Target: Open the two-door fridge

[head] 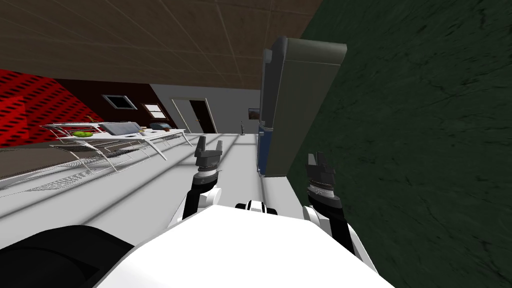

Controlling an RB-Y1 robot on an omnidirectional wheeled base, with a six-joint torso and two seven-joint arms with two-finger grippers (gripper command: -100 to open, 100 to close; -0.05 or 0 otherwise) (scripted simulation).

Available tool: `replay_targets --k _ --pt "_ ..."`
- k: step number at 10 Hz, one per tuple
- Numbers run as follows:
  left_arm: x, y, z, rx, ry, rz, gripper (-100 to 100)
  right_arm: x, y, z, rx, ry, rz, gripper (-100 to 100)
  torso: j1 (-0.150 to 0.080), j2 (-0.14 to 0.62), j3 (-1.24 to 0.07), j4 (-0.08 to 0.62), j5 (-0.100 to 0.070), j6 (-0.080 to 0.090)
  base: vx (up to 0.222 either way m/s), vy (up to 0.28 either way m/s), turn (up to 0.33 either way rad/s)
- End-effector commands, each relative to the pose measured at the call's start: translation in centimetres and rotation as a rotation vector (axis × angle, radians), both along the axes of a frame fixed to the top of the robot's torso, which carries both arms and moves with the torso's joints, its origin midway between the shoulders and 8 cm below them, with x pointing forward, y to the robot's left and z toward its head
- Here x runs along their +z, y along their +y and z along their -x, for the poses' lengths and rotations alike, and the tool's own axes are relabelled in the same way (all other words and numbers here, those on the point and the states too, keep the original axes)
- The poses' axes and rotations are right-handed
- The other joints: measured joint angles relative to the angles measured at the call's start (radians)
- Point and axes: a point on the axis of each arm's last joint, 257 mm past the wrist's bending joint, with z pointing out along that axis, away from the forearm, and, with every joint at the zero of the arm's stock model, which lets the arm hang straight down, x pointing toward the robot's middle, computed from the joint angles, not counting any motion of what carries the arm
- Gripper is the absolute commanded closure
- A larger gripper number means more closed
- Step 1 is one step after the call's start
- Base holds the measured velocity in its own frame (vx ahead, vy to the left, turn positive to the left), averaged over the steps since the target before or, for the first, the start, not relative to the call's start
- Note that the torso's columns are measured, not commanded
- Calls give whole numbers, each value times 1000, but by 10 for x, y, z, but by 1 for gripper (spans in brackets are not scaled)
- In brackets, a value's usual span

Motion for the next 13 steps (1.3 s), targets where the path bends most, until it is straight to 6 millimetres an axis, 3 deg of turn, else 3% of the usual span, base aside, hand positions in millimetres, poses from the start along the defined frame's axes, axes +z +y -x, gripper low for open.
replay_targets --k 1,5,13 --pt "0 0 0 0 0 0 0 3 1 3 -22 9 104 -100 0 33 -69 33 0 0 43 20 76" --pt "0 0 0 0 1 0 0 7 -10 10 -125 21 285 -100 1 46 -94 47 0 0 66 31 118" --pt "0 0 0 0 1 0 0 8 -49 26 -442 81 707 -100 0 49 -92 48 0 0 97 40 156"
